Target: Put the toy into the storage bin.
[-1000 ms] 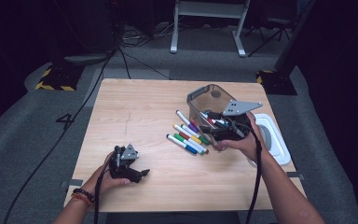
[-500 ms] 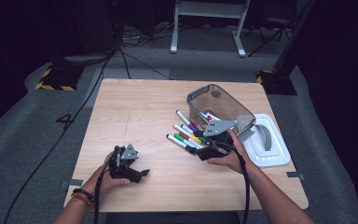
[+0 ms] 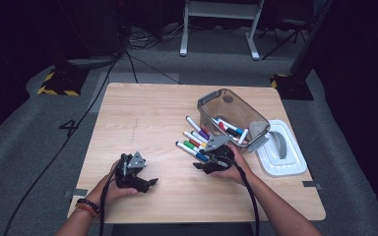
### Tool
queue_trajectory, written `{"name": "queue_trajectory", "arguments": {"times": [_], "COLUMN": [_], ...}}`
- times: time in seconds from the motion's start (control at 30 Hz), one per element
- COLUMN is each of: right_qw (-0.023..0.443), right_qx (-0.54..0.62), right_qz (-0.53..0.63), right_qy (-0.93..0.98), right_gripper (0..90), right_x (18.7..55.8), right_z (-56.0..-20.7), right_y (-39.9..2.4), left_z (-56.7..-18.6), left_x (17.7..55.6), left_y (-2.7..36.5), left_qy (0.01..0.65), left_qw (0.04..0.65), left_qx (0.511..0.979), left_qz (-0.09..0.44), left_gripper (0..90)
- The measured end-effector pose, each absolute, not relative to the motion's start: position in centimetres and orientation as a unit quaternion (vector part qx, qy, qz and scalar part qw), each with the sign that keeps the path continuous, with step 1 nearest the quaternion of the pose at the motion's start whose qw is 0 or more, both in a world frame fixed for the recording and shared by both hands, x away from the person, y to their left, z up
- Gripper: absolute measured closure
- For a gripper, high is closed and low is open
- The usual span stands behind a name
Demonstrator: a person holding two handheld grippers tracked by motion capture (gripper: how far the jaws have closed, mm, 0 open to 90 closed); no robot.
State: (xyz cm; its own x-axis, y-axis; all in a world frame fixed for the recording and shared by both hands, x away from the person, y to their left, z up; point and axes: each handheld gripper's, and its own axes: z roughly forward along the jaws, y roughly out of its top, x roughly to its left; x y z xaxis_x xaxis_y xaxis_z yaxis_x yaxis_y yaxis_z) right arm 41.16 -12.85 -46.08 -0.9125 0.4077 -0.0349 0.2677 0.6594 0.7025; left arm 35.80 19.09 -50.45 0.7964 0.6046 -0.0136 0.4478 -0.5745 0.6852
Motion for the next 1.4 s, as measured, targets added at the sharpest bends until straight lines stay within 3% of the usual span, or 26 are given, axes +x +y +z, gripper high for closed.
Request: {"name": "queue_trajectory", "arguments": {"times": [0.63, 0.93, 1.2, 1.4], "right_qw": [0.104, 0.079, 0.078, 0.083], "right_qx": [0.212, 0.203, 0.207, 0.201], "right_qz": [0.349, 0.348, 0.35, 0.348], "right_qy": [0.907, 0.912, 0.91, 0.912], "right_gripper": [41.7, 56.5, 74.8, 75.2], "right_x": [42.2, 42.0, 41.8, 41.5], "right_z": [-48.4, -49.1, -49.0, -49.0], "right_y": [-11.8, -11.2, -10.9, -10.8], "left_z": [-50.5, -50.4, -50.5, -50.4], "left_x": [35.8, 35.8, 35.8, 35.8], "left_y": [19.1, 19.1, 19.1, 19.1], "left_qy": [0.299, 0.299, 0.299, 0.299], "left_qw": [0.352, 0.351, 0.351, 0.351], "left_qx": [0.88, 0.88, 0.88, 0.88], "left_qz": [0.111, 0.112, 0.112, 0.111], "left_gripper": [12.3, 12.3, 12.3, 12.3]}}
